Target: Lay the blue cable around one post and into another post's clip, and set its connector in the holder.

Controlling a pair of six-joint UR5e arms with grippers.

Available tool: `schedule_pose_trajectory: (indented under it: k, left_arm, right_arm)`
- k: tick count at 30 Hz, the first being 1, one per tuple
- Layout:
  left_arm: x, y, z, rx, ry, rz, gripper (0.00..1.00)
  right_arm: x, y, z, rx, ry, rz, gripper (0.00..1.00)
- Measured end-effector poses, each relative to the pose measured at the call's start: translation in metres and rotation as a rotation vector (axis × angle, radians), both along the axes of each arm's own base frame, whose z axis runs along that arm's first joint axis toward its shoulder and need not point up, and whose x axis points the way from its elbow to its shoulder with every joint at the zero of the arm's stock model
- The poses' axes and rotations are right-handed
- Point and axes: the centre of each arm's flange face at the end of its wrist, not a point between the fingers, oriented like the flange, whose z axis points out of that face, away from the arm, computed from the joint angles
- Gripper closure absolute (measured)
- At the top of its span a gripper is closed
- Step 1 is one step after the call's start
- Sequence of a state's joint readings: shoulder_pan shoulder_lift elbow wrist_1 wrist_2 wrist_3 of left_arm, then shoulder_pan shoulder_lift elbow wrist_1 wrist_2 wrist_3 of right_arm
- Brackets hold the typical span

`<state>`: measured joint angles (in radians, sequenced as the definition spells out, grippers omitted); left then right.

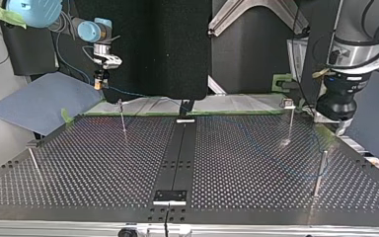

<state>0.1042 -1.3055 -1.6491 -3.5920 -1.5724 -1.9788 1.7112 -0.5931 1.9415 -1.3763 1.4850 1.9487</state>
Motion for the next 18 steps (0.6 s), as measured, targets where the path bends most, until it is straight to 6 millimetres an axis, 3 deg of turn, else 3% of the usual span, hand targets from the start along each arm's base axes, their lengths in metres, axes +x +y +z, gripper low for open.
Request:
schedule_pose_trajectory:
  k: [18]
  left_arm:
    - [-0.012, 0.001, 0.007, -0.014, 0.101, 0.005, 0.00]
  right_arm:
    - [0.000, 0.000, 0.000, 0.001, -0.001, 0.000, 1.00]
